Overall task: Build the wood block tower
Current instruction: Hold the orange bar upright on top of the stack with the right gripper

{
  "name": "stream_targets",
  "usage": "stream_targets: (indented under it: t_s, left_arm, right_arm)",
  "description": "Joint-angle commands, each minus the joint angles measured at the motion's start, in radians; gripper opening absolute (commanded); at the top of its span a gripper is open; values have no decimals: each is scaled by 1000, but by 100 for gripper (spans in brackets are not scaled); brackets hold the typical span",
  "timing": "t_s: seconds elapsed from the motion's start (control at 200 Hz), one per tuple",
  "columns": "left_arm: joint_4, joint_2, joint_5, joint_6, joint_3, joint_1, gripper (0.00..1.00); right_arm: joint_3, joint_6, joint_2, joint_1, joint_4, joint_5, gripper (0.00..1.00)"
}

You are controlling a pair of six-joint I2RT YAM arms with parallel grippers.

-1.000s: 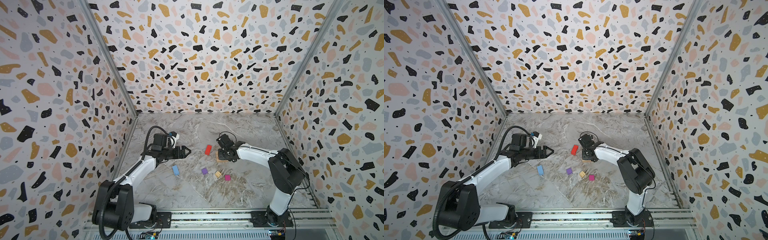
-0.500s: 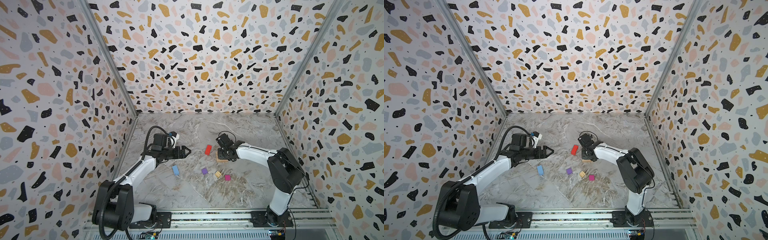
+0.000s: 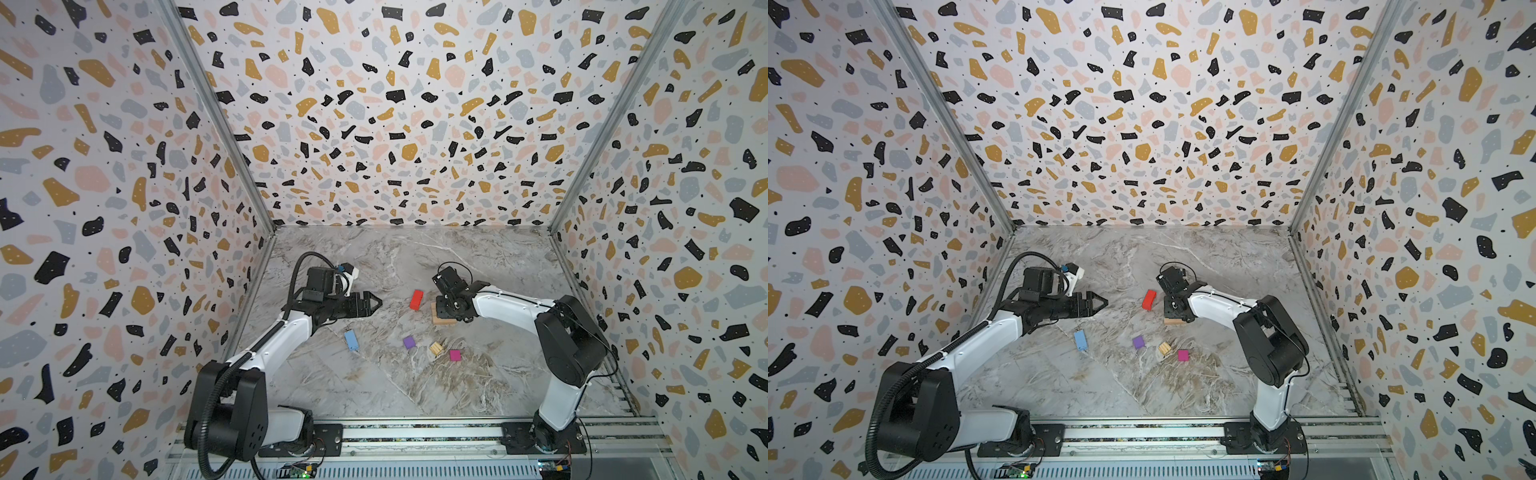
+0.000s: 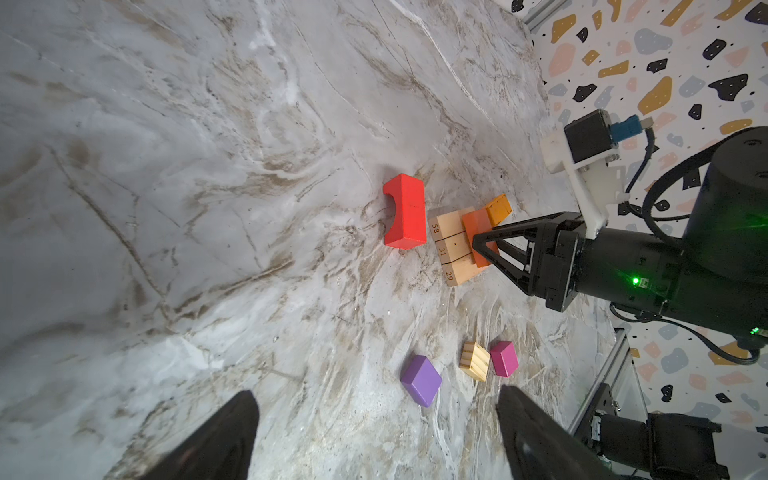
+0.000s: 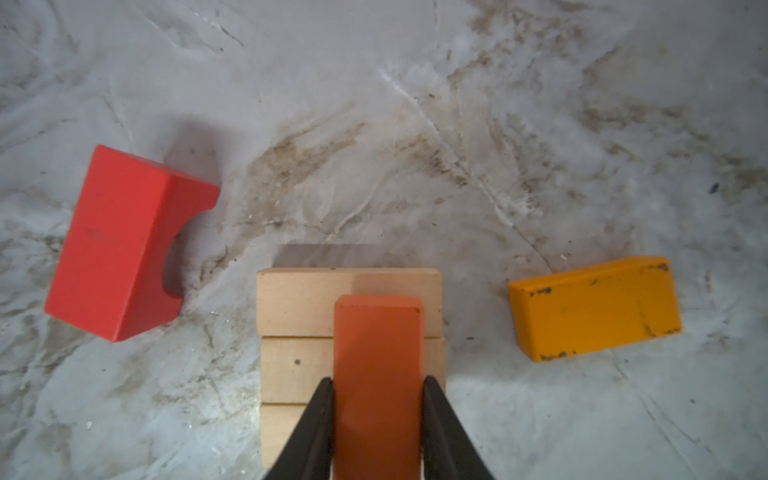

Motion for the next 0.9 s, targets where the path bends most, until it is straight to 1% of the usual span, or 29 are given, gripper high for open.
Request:
stream_targets:
  t_s: [0.0, 0.486, 0.676, 0.766, 0.896]
  left_arm:
    - [33, -16, 21, -6, -12, -6, 91]
    - [32, -16, 21, -6, -13, -7, 91]
    - [34, -15, 19, -6, -12, -6, 91]
    - [33, -14, 19, -6, -11, -7, 91]
    - [32, -15, 19, -6, -12, -7, 91]
  right_arm:
    - [27, 1, 6, -2, -11, 11, 26]
    - [30, 1, 17, -2, -10, 9, 29]
    - [27, 3, 12, -3, -12, 14, 36]
    - [27, 1, 12, -3, -13, 15, 43]
    - [27, 1, 7, -3, -15, 16, 45]
